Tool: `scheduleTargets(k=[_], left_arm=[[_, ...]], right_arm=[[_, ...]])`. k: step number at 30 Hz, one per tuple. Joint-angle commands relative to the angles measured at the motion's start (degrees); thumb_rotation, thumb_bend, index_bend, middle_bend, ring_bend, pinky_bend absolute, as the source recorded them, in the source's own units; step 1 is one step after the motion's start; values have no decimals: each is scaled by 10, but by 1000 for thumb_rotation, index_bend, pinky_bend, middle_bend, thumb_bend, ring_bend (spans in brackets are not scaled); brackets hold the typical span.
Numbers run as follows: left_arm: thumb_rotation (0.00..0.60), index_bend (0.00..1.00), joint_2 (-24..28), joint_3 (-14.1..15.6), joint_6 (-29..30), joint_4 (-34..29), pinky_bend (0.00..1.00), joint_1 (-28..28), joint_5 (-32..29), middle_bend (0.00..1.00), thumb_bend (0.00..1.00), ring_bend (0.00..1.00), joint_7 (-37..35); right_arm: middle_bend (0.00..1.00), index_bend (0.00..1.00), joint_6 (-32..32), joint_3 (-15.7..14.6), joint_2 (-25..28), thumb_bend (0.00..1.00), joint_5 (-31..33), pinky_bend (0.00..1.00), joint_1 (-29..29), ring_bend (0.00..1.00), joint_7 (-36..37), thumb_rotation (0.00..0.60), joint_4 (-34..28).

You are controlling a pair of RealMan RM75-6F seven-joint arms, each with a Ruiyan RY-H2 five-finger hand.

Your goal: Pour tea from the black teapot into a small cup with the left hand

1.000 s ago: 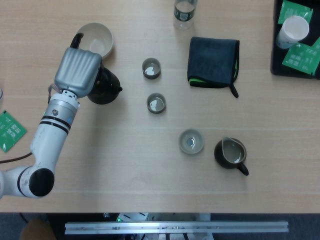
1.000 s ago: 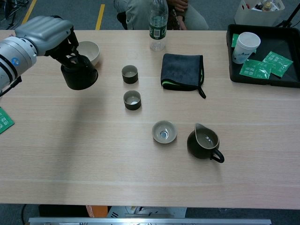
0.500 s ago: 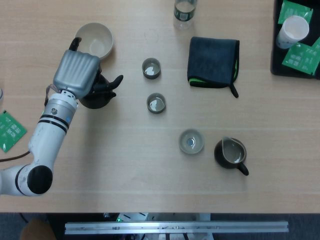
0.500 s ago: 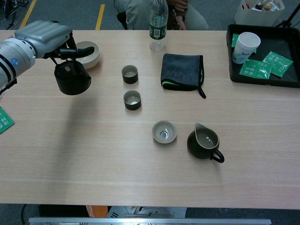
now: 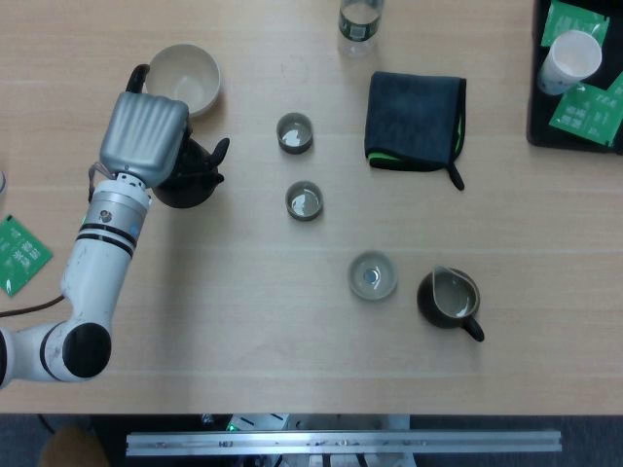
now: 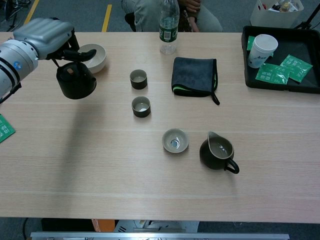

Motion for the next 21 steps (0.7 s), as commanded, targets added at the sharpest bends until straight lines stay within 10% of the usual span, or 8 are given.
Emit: scheduleTargets(k=[1,21], left_arm=[[233,933,-1,-1,3,2,97,2,7,1000,321,842,-3],[406,906,-27,-9,17,6,97,12,49,1000,363,842,-14]], right_arm=[[158,170,0,0,0,0,0,29,0,38,0,600,0],[158,170,5,0,1,0,0,29,-4,38,3,600,2]])
